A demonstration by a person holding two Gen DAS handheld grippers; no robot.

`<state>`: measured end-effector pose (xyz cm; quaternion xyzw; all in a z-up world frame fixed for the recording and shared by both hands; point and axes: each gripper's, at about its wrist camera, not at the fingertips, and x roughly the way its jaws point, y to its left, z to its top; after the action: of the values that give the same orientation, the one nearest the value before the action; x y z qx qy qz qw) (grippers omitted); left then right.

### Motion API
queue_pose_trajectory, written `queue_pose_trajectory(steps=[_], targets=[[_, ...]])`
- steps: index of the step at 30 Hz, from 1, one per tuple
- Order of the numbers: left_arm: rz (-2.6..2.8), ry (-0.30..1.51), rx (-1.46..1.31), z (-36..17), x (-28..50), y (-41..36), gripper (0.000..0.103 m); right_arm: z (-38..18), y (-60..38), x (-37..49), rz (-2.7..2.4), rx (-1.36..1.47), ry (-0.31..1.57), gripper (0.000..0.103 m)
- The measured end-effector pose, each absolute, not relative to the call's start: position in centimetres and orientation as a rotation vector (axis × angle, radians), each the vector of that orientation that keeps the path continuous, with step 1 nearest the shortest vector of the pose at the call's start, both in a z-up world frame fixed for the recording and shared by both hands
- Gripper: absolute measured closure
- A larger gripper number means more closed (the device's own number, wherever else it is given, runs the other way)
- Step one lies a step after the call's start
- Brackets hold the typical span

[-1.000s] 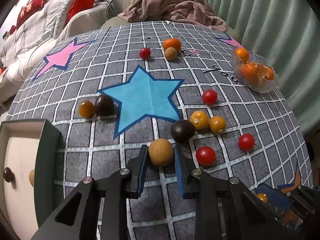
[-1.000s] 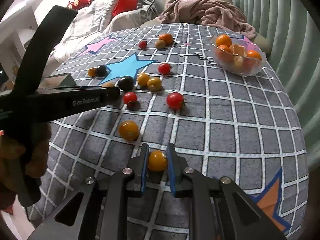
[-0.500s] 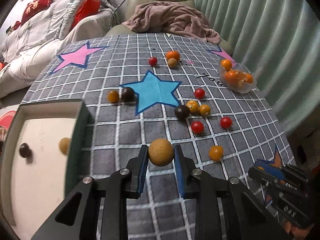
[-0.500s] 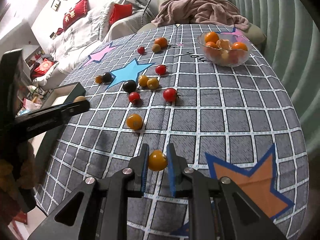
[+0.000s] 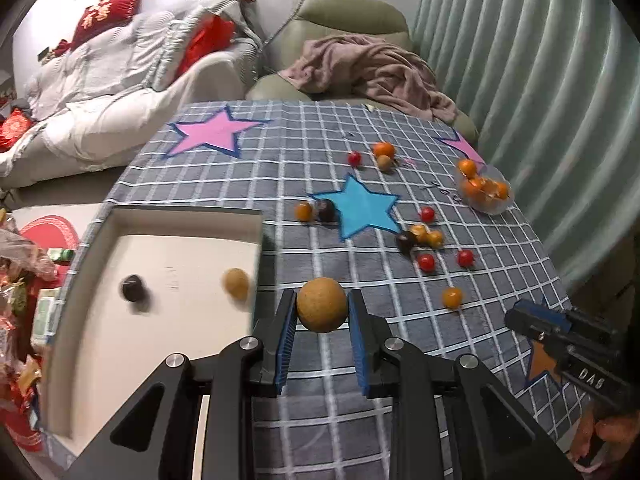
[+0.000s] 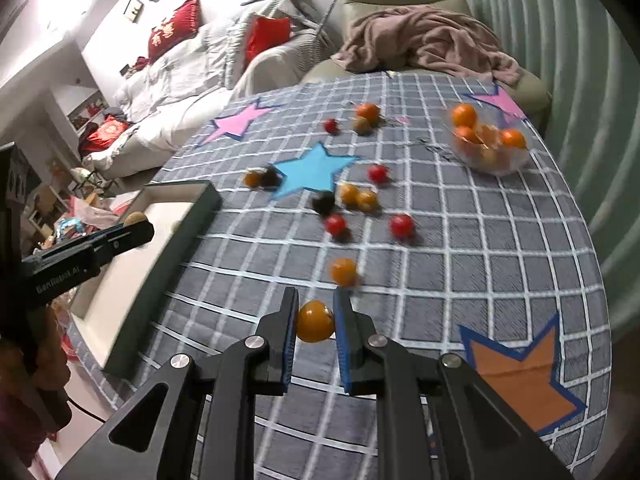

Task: Organize fruits
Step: 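Carry both fruits over the white tray and open both tools to release them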

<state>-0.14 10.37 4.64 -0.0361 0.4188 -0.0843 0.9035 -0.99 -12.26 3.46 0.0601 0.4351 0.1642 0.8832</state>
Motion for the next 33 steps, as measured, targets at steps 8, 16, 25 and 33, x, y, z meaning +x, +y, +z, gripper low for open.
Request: queue_pose_trajectory(steps=[8, 16, 25, 33], targets=[[-0.081, 0.835, -0.105, 5.6, -1.3, 16.4, 0.076, 6.4, -7.2, -0.1, 0.428, 0.093, 0.880, 0.084], [-0.006, 0.828, -0.152, 5.2, -2.0, 21.5, 0.076, 7.7, -0.2, 0.5, 0.524, 0.014, 0.872, 0.084], [0.055, 0.852, -0.171, 3.5, -1.9, 25.5, 0.076, 7.3, 7.2, 1.6, 0.615, -0.049, 0.902, 0.084], [0.113, 0.928, -0.088, 0.0, -0.7, 25.9, 0.076, 3.6, 12.7, 3.6, 0.646, -0.090, 0.992, 0.084]])
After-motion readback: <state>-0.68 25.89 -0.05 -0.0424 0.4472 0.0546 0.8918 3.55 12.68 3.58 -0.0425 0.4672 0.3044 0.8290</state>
